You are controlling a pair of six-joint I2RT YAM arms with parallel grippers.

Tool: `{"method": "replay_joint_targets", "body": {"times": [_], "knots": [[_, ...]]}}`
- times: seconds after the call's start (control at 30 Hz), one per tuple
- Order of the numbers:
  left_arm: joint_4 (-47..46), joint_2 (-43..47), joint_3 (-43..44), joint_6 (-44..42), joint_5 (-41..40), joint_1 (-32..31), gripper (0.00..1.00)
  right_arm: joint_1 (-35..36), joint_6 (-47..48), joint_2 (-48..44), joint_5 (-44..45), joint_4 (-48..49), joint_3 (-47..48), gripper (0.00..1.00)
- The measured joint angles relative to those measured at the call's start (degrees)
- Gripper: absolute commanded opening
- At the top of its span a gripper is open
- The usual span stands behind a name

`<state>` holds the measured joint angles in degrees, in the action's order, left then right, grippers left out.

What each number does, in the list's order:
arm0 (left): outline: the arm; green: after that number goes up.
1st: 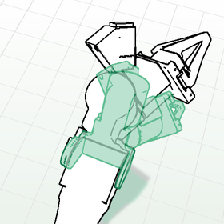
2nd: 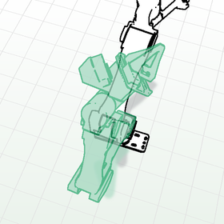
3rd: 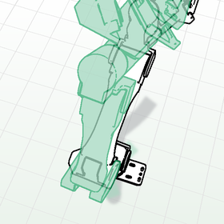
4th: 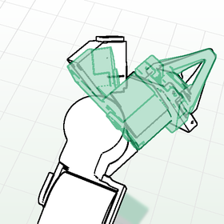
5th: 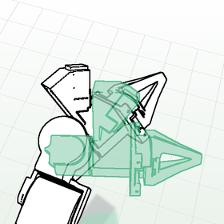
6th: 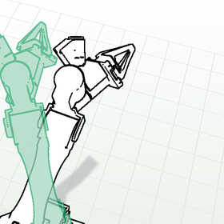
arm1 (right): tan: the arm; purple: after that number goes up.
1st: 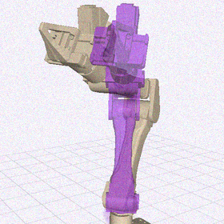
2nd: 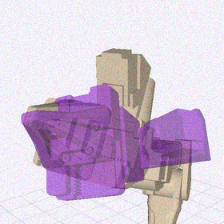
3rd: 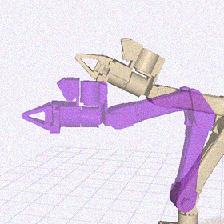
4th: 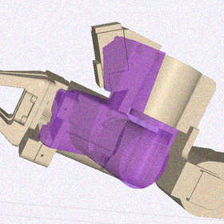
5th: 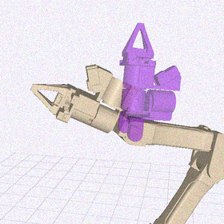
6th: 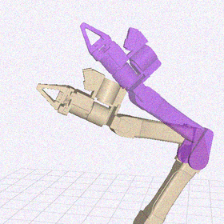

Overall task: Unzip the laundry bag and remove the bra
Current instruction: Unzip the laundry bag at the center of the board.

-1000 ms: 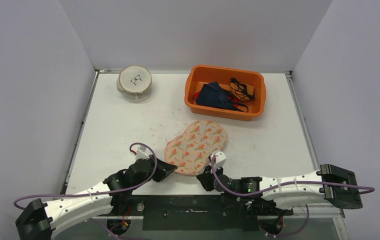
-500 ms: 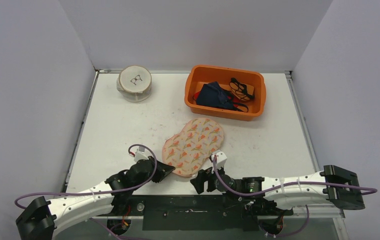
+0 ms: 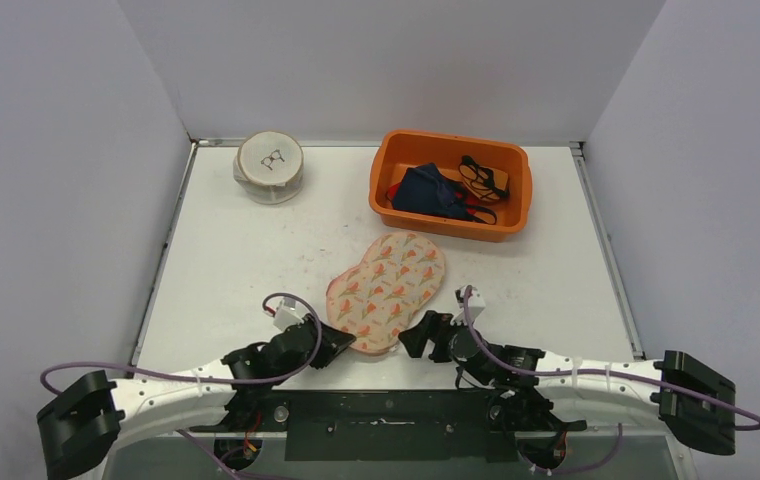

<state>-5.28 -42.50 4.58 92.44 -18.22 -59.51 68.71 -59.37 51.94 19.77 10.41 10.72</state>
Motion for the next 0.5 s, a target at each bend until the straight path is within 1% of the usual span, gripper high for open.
{"method": "replay_joint_targets", "body": {"times": [0.03, 0.1, 0.17, 0.27, 0.33, 0.37, 0.4, 0.43, 0.5], "knots": [[-0.9, -2.3, 0.2, -0.2, -0.3, -0.6, 0.46, -0.9, -0.3, -0.5, -0.2, -0.3, -0.4, 0.88], [-1.7, -7.8, 1.9, -1.5, -0.4, -1.5, 0.63, -1.5, -0.3, -1.8, -0.2, -0.8, -0.3, 0.88], [-2.6, -14.0, 5.5, -2.8, -0.2, -2.3, 0.74, -1.6, 0.3, -3.6, 0.3, -2.2, 0.3, 0.88], [-1.7, -19.4, 12.7, -6.4, 1.0, -3.7, 0.79, -1.8, 1.6, -6.8, 1.5, -5.4, 1.9, 0.88], [0.5, -20.3, 16.5, -9.1, 1.6, -4.7, 0.81, -2.1, 2.5, -9.0, 2.6, -7.6, 2.8, 0.88], [2.2, -19.8, 17.9, -10.5, 1.6, -5.2, 0.82, -2.3, 3.1, -10.3, 3.2, -8.8, 3.2, 0.88], [4.3, -18.8, 19.1, -12.0, 1.3, -5.6, 0.85, -2.4, 3.4, -11.0, 3.6, -9.4, 3.3, 0.88], [6.8, -17.2, 20.1, -13.6, 0.7, -5.9, 0.89, -2.4, 3.8, -11.8, 4.1, -10.3, 3.3, 0.88], [12.4, -12.6, 21.2, -17.0, -1.2, -6.3, 0.91, -2.7, 4.8, -13.0, 4.8, -12.0, 3.3, 0.87]]}}
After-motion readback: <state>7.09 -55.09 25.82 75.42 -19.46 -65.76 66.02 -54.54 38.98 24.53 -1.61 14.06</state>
